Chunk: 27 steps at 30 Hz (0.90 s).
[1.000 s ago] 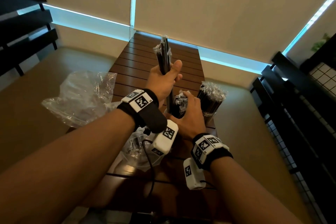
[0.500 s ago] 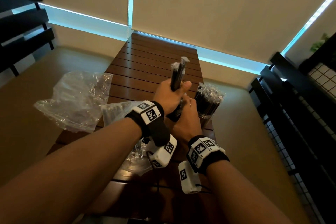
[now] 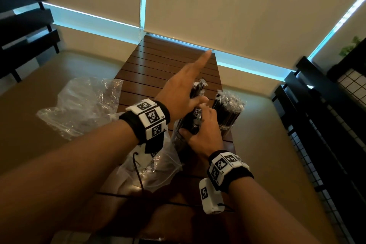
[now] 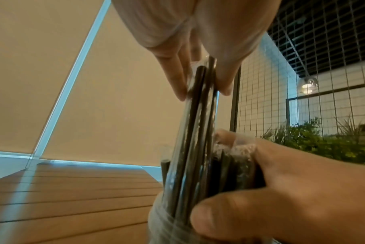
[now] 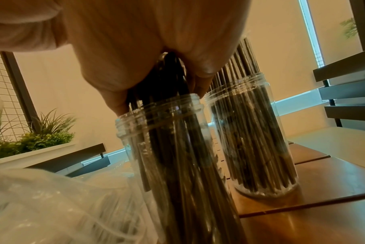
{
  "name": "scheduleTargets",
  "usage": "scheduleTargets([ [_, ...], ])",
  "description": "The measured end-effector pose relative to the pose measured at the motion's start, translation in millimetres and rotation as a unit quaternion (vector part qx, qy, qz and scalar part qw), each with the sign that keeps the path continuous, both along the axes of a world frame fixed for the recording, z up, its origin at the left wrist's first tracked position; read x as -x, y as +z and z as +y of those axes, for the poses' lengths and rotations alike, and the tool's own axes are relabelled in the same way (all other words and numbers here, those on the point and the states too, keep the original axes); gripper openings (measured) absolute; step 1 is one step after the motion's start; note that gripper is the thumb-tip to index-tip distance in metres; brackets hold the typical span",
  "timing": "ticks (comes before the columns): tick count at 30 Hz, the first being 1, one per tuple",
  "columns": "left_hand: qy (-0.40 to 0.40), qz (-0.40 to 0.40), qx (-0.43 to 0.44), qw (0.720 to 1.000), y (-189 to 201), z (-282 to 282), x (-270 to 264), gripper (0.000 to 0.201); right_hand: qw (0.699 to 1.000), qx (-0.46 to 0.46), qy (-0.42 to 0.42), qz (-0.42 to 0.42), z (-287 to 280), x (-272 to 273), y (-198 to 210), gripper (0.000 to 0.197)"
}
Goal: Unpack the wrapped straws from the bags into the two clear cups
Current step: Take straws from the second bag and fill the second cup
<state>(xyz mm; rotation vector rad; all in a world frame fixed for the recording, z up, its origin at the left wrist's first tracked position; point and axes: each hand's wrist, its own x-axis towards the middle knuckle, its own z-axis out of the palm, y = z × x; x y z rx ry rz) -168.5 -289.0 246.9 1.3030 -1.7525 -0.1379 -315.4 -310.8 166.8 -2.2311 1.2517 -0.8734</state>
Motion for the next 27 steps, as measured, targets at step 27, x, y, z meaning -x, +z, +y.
scheduleTargets([
  [27, 0.075, 0.015, -0.381, 0.922, -63.3, 21.7, -6.1, 0.024, 0.949, 0.155, 0.083, 0.261, -10.7, -24.3, 17.4, 0.046],
])
